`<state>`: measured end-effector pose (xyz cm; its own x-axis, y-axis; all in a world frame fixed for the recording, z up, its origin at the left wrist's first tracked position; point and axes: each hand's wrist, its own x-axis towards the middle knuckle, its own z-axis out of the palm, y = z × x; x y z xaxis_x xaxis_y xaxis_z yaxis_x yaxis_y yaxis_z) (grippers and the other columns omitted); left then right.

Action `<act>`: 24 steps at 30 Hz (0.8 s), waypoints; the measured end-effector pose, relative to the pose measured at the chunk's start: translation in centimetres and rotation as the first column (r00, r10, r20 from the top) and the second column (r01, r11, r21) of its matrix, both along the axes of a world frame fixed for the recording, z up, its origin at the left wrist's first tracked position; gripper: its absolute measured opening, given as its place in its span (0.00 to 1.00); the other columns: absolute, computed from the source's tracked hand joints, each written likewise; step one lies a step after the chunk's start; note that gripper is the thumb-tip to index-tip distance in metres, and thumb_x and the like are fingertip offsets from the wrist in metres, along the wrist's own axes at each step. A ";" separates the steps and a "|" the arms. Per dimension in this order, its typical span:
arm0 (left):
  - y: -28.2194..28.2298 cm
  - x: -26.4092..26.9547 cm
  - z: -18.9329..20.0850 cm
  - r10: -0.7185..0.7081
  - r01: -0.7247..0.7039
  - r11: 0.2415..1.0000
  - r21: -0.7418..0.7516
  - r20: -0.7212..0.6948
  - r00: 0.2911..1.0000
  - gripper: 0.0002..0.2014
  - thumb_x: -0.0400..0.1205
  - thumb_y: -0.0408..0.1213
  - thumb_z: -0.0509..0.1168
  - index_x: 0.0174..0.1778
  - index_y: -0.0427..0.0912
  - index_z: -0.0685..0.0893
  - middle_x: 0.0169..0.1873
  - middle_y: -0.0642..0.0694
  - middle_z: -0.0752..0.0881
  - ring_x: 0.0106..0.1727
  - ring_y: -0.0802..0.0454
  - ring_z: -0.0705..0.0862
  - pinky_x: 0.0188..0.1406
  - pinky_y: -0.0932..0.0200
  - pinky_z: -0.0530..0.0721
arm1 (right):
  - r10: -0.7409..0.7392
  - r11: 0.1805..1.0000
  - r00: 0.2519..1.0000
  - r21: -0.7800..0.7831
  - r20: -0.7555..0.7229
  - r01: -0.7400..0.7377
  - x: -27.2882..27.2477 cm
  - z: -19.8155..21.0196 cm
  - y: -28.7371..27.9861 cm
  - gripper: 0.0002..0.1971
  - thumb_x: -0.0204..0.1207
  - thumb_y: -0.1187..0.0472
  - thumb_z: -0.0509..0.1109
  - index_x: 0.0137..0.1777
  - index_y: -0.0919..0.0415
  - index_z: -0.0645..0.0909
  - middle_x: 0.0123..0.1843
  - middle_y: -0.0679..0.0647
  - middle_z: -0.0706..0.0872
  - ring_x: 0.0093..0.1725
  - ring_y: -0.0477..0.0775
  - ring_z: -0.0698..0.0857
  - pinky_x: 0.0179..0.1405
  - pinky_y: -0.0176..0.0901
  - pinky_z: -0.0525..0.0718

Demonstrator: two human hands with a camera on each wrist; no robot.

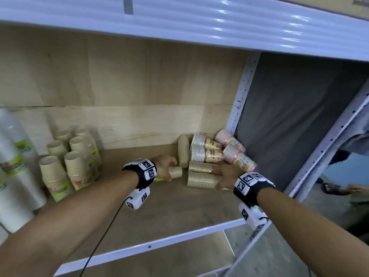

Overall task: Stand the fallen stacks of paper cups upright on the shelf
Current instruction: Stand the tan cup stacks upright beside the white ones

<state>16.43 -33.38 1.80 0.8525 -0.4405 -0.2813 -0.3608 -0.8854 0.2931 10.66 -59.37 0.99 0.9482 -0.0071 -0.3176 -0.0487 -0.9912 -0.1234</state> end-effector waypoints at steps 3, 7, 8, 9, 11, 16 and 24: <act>0.0 0.1 -0.8 -0.016 0.016 0.999 0.031 0.011 1.000 0.33 0.74 0.40 0.78 0.75 0.47 0.74 0.68 0.45 0.79 0.66 0.45 0.79 0.61 0.56 0.76 | 0.010 1.000 0.998 -0.002 0.059 -0.010 0.2 -1.1 -0.7 0.52 0.42 0.35 0.73 0.75 0.33 0.67 0.74 0.46 0.74 0.66 0.57 0.79 0.64 0.55 0.81; -0.1 0.1 -1.1 -0.025 0.025 0.999 0.035 0.006 1.000 0.34 0.73 0.40 0.78 0.75 0.48 0.75 0.67 0.46 0.80 0.65 0.46 0.80 0.61 0.54 0.78 | 0.016 1.000 0.999 0.000 0.034 -0.016 -2.0 1.4 1.1 0.44 0.52 0.45 0.80 0.74 0.40 0.73 0.69 0.49 0.78 0.63 0.56 0.81 0.61 0.48 0.82; 0.0 0.0 -1.1 -0.025 0.025 0.999 0.035 0.004 1.000 0.34 0.72 0.39 0.78 0.75 0.48 0.75 0.67 0.46 0.80 0.65 0.46 0.80 0.61 0.54 0.78 | 0.015 1.000 1.000 0.000 0.024 -0.015 -2.3 1.6 1.3 0.42 0.56 0.48 0.82 0.74 0.42 0.75 0.67 0.49 0.80 0.62 0.55 0.82 0.58 0.45 0.81; 0.0 0.0 -1.0 -0.028 0.028 0.999 0.040 0.007 1.000 0.34 0.72 0.39 0.78 0.75 0.48 0.75 0.67 0.47 0.80 0.65 0.46 0.80 0.62 0.53 0.78 | 0.013 1.000 1.000 0.001 0.010 -0.013 -2.5 1.8 1.4 0.39 0.58 0.50 0.82 0.73 0.44 0.76 0.64 0.48 0.81 0.62 0.54 0.82 0.55 0.42 0.80; 0.1 0.1 -1.1 -0.035 0.034 0.998 0.056 0.008 0.999 0.33 0.73 0.39 0.78 0.75 0.48 0.75 0.67 0.47 0.79 0.65 0.46 0.79 0.62 0.53 0.78 | 0.003 1.000 1.000 0.004 -0.024 -0.003 -2.7 1.8 1.5 0.35 0.62 0.52 0.82 0.72 0.47 0.78 0.58 0.47 0.80 0.60 0.54 0.83 0.50 0.39 0.76; 0.3 -0.2 -0.5 -0.036 0.036 0.997 0.071 -0.005 0.999 0.34 0.73 0.39 0.77 0.76 0.48 0.73 0.67 0.46 0.79 0.64 0.46 0.79 0.62 0.52 0.80 | 0.011 1.000 0.999 -0.003 -0.051 -0.011 -2.3 2.1 1.6 0.33 0.62 0.49 0.82 0.69 0.53 0.81 0.61 0.52 0.84 0.58 0.54 0.83 0.53 0.42 0.81; 1.4 -0.6 2.2 -0.008 0.009 1.000 0.016 -0.004 1.000 0.35 0.71 0.38 0.77 0.74 0.51 0.73 0.63 0.48 0.81 0.56 0.48 0.81 0.53 0.54 0.83 | 0.080 0.996 0.996 -0.039 -0.034 -0.082 -1.0 4.9 3.3 0.29 0.66 0.49 0.79 0.67 0.57 0.82 0.57 0.53 0.85 0.56 0.55 0.84 0.47 0.41 0.82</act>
<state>15.85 -31.93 4.04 0.8475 -0.4430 -0.2923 -0.3670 -0.8870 0.2802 9.70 -56.11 5.93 0.9352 0.0560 -0.3496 0.0287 -0.9961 -0.0829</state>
